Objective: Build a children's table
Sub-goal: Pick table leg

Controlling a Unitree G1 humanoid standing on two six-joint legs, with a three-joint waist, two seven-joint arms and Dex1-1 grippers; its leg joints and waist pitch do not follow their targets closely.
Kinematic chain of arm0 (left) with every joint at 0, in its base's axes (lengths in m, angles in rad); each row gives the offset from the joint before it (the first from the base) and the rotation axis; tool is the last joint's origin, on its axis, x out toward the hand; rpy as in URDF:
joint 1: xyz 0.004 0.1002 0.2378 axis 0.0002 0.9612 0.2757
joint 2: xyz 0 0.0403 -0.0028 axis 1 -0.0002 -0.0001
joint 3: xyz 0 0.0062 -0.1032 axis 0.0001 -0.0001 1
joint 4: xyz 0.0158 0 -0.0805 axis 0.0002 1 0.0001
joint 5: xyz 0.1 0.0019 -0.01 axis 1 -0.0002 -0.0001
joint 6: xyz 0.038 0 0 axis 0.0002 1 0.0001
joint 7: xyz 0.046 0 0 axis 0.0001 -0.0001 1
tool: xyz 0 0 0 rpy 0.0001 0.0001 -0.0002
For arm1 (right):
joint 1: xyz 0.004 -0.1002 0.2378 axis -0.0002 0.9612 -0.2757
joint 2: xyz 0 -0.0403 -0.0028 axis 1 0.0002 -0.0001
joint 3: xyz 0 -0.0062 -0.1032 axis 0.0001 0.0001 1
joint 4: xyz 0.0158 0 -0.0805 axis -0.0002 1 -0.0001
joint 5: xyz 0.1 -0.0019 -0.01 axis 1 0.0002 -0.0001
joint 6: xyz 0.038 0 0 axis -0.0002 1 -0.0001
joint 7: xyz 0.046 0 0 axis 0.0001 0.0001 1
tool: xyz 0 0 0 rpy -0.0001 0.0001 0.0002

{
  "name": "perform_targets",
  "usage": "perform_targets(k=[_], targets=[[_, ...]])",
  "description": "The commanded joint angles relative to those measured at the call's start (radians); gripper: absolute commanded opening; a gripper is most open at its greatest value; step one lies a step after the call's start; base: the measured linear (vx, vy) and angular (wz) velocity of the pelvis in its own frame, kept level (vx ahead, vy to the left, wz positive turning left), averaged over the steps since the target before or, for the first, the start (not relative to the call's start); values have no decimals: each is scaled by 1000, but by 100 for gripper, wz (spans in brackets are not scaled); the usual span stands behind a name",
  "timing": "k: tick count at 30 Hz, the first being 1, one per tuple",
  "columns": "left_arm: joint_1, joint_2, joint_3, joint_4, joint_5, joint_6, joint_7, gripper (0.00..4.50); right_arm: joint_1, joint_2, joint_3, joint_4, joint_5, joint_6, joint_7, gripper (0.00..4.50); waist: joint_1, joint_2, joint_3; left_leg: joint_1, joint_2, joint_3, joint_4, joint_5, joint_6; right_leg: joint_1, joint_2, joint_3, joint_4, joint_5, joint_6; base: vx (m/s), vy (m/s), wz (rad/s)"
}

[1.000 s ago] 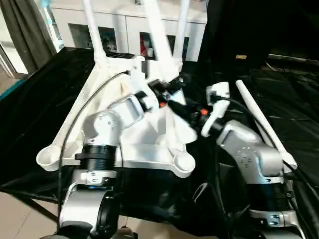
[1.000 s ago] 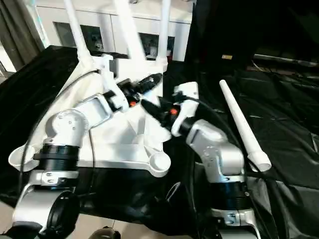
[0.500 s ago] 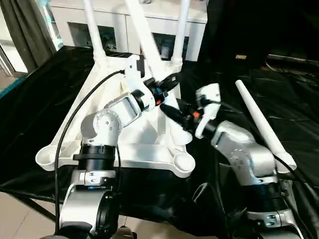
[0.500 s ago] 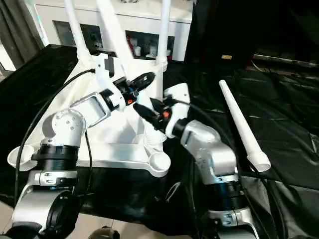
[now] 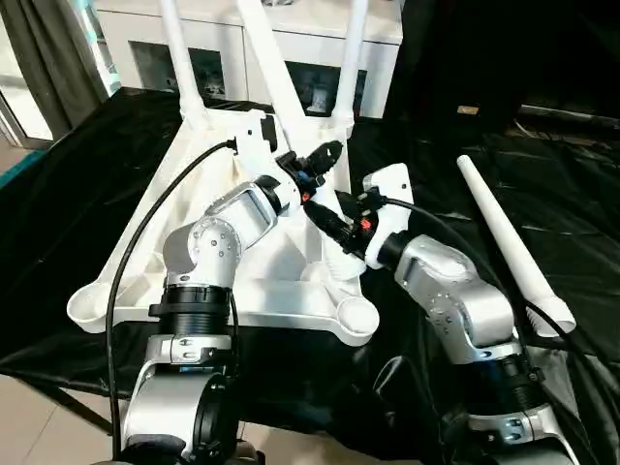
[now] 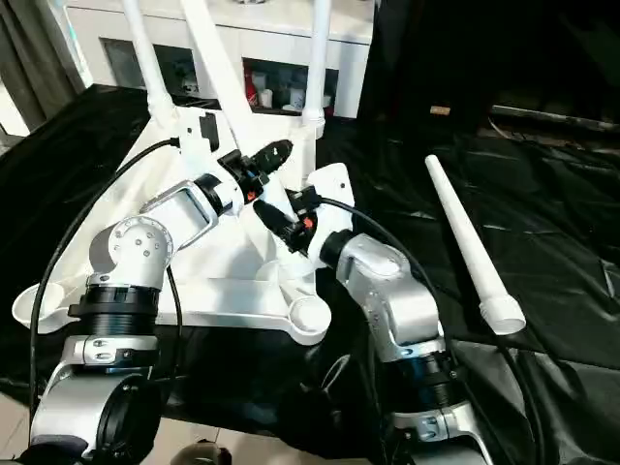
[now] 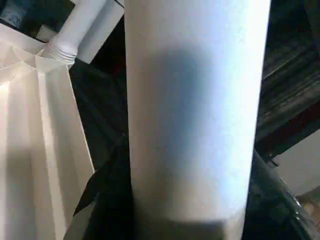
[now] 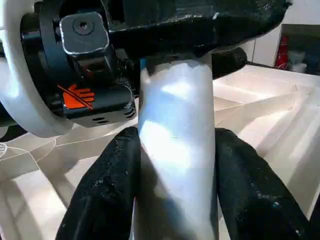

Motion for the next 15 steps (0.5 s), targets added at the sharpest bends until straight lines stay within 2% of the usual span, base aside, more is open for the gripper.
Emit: perform_targets(k=[1,2,3,4,6,7,8,9,10,12,15], targets=[[-5,8,-18,-36,16,-3,-2,190,-15,4,8,-10,15,22,8,253,-1,-6,-78,17,28,-10,-72,-183,-18,52,-54,42,-75,-126,-123,0,0,0],[-2,33,-40,-53,9,18,-52,190,-13,-1,1,-23,48,52,36,255,-1,-11,-77,17,27,-10,-72,-181,-15,53,-54,41,-75,-126,-123,0,0,0],[-2,33,-40,-53,9,18,-52,189,-13,-1,1,-23,48,52,36,262,0,-6,-78,16,28,-10,-72,-174,-14,52,-54,42,-71,-117,-122,0,0,0],[6,72,-72,-78,-6,54,-127,189,-10,-22,-5,-44,92,105,81,274,-1,-9,-77,18,27,-10,-72,-171,-14,53,-53,41,-73,-114,-122,0,0,0],[17,119,-111,-110,-28,99,-216,188,-1,-56,-7,-74,145,164,146,293,0,-5,-78,18,29,-10,-71,-159,-12,53,-52,41,-66,-88,-133,0,0,0],[24,151,-134,-132,-48,132,-276,188,13,-91,-10,-102,195,213,206,293,2,-2,-78,19,28,-9,-70,-157,-15,53,-53,41,-65,-76,-141,0,0,0],[25,156,-138,-135,-52,137,-286,188,15,-97,-11,-106,203,221,216,293,2,-4,-78,20,27,-9,-69,-155,-12,54,-52,42,-66,-71,-144,0,0,0],[30,198,-168,-158,-78,176,-365,188,37,-149,-16,-144,277,288,302,296,5,-3,-77,22,27,-7,-67,-155,-7,52,-50,42,-64,-62,-151,0,0,0],[32,224,-188,-174,-97,200,-419,188,52,-184,-19,-166,320,334,354,296,9,-2,-78,23,28,-8,-67,-156,-7,53,-51,42,-63,-60,-154,0,0,0],[30,241,-195,-189,-124,221,-469,188,65,-218,-16,-184,349,360,400,296,15,7,-77,19,28,-8,-68,-168,-13,54,-53,42,-63,-73,-161,0,0,0],[25,247,-187,-202,-162,248,-508,188,70,-242,-11,-191,361,380,423,296,14,0,-75,19,27,-8,-70,-200,-32,55,-58,41,-71,-136,-168,0,0,0]])
